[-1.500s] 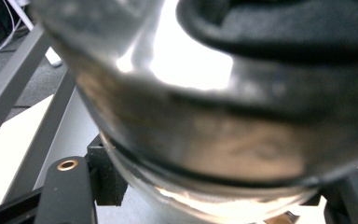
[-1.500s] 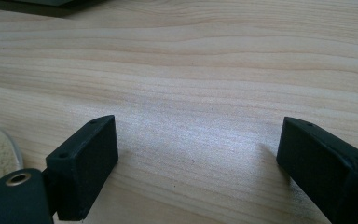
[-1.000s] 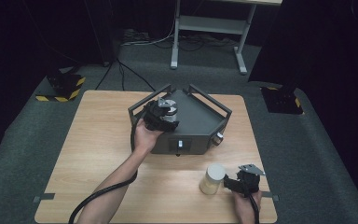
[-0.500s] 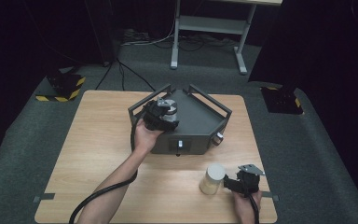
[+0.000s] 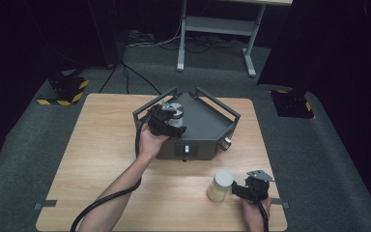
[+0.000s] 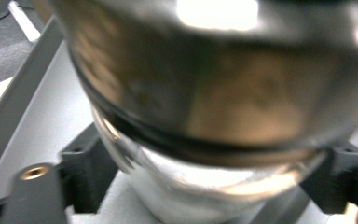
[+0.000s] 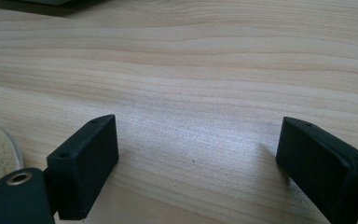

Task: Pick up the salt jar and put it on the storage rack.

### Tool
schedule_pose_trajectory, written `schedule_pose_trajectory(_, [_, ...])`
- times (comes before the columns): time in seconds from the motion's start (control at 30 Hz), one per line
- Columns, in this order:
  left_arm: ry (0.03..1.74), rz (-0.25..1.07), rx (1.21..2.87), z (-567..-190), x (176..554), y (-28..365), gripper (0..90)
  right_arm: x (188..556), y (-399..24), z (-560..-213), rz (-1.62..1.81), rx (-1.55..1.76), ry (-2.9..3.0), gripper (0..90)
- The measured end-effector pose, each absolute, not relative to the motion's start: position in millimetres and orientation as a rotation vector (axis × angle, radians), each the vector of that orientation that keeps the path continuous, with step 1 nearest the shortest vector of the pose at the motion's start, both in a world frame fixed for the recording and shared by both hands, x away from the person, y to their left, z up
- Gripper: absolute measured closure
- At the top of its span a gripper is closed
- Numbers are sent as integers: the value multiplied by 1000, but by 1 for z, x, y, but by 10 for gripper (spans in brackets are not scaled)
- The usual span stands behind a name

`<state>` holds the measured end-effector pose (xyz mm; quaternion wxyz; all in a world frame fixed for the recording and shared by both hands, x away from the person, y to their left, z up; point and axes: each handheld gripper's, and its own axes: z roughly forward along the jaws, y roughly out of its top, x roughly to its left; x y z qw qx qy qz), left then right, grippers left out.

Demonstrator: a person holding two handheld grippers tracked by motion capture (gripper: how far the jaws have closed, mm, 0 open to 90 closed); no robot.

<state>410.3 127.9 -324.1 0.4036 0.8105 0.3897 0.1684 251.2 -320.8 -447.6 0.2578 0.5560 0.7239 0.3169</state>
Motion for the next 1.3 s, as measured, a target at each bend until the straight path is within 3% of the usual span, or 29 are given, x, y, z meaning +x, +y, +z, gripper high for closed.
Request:
schedule_pose_trajectory(0.33, [976,472,2004,-322,383,146,31,251,-321,-448,860,1504,1965,128])
schedule_pose_trajectory(1.3, [936,523,2034,-335,304,193,28,251,-321,-448,859,1505,1965,127])
